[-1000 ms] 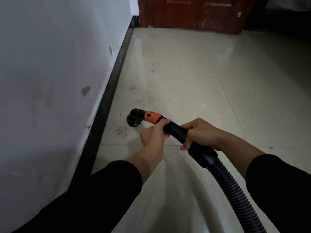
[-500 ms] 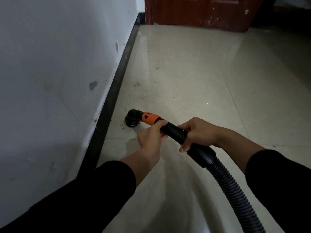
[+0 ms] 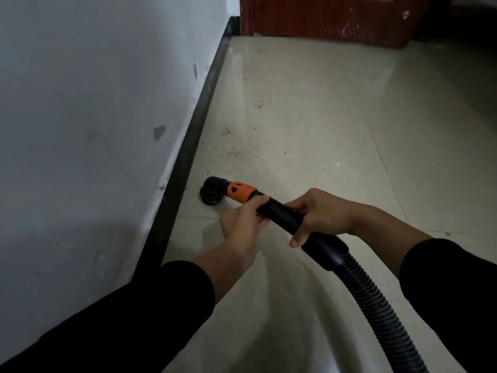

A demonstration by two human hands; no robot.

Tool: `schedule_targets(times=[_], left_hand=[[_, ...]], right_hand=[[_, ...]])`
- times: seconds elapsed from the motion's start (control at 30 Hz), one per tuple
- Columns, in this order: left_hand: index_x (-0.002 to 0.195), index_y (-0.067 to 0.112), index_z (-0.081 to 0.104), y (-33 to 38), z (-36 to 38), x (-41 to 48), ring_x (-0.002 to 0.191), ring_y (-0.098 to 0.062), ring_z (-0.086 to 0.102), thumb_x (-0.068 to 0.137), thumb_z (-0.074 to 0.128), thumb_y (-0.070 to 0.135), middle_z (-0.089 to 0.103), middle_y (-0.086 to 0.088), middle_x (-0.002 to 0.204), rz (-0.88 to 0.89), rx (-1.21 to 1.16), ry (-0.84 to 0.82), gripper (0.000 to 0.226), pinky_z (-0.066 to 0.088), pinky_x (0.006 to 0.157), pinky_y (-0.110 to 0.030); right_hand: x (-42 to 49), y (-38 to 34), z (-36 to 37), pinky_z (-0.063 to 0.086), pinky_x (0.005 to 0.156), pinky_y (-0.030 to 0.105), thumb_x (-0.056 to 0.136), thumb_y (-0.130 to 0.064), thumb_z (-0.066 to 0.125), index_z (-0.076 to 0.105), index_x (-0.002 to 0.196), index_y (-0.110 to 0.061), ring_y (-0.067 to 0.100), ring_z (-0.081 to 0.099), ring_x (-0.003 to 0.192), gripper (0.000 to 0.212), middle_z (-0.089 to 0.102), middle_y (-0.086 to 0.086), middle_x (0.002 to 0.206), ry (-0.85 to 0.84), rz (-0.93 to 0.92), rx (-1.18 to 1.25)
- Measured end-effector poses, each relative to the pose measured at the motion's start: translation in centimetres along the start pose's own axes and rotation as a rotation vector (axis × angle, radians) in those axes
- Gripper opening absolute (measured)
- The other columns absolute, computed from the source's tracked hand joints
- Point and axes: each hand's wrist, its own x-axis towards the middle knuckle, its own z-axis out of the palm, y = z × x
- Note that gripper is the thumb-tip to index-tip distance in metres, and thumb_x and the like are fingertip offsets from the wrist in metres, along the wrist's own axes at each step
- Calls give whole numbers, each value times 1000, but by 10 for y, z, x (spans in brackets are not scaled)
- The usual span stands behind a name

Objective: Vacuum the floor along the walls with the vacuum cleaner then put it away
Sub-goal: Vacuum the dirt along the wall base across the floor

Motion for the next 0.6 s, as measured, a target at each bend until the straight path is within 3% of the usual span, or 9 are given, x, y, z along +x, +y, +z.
schedule_targets(times=[0.6], left_hand=[[81,3,68,6,-27,10,74,-19,74,78,75,6,75,-14,83,24,4,119,8,60,70,-24]], right_hand=[[22,-12,27,56,79,32,64,-7,83,71,113,-21,19,68,77,52,73,11,91,-5,-29,24]])
